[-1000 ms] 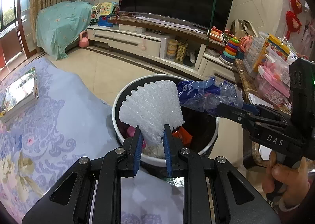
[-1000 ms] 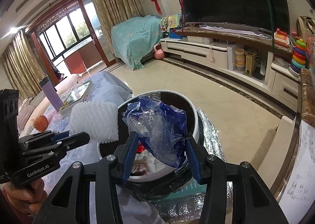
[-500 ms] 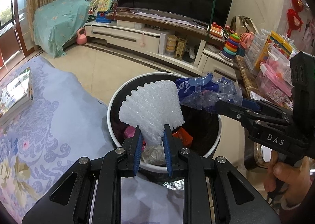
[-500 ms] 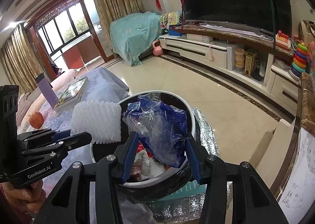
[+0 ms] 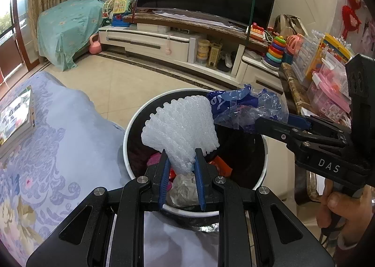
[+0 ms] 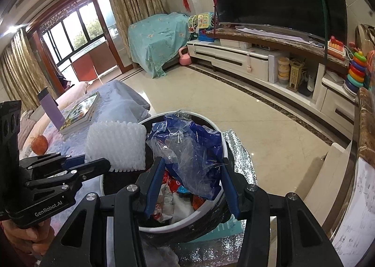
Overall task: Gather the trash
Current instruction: 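Hold the foam net and blue wrapper above the bin opening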
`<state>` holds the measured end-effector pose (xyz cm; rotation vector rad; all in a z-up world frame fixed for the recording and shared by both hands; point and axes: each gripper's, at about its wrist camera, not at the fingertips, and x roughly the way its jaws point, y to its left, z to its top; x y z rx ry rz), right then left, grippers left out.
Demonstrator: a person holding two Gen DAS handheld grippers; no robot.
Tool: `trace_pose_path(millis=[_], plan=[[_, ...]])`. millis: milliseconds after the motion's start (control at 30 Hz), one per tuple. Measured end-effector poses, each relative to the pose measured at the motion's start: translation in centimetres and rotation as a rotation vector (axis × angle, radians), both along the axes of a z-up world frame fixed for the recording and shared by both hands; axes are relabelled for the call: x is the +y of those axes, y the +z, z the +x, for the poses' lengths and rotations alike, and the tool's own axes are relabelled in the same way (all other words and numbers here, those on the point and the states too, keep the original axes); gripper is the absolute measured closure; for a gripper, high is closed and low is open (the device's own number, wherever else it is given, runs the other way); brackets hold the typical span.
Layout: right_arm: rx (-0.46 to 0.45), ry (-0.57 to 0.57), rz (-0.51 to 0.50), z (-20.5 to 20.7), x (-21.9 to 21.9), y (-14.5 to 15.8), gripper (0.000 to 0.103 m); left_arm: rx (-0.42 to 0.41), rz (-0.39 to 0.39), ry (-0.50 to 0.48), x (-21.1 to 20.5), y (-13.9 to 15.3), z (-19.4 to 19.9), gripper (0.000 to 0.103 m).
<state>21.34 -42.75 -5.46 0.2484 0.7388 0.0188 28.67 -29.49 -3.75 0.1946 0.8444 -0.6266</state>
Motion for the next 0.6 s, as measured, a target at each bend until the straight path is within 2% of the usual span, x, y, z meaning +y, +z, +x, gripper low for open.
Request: trace_pose_path(millis=[600], plan=[[0.043,0.037,-0.031,1.3,0.7,-0.4,0.054,0.023,0.011,-0.003,-0.5,-0.5,0.9,0.084]])
